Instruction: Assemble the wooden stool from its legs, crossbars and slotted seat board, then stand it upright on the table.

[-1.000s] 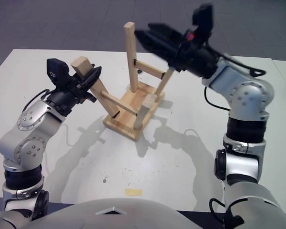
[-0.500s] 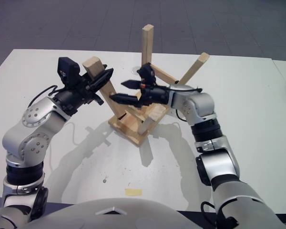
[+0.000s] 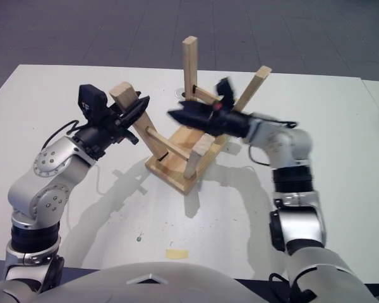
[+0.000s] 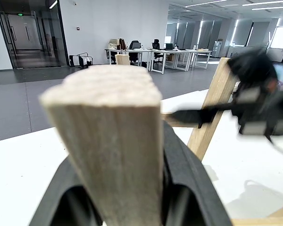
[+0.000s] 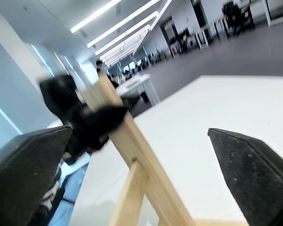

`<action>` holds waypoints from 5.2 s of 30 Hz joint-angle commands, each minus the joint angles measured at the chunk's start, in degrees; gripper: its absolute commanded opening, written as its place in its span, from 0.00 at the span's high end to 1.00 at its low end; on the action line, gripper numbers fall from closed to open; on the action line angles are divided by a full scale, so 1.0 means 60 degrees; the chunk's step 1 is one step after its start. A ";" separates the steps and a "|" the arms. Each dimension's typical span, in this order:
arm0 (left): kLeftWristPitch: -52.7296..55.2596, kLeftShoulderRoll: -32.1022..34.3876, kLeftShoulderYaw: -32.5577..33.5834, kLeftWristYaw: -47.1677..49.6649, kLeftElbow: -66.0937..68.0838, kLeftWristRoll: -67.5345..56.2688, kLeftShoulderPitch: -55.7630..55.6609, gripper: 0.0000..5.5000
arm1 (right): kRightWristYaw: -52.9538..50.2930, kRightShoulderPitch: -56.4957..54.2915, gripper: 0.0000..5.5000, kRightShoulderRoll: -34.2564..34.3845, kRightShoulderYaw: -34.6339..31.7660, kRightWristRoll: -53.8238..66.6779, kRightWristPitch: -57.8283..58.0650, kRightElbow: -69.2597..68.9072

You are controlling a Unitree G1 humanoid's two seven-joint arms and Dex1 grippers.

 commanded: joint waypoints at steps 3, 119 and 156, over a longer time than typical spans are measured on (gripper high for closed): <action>0.0805 0.0195 -0.0666 0.0408 0.0071 0.0764 0.1129 0.74 | -0.2994 -0.0971 0.02 0.0379 -0.1946 0.2249 0.0280 -0.1499; 0.0276 0.4097 0.0954 -0.7625 0.1638 0.0607 0.2191 0.10 | 0.3636 0.3386 0.13 -0.2145 0.3549 -0.4095 -0.2855 -0.0758; 0.4096 0.0466 0.4939 -0.0228 0.4473 -0.6210 0.0103 0.48 | -0.2017 0.2901 0.49 -0.0178 -0.0213 -0.0320 0.2172 -0.0811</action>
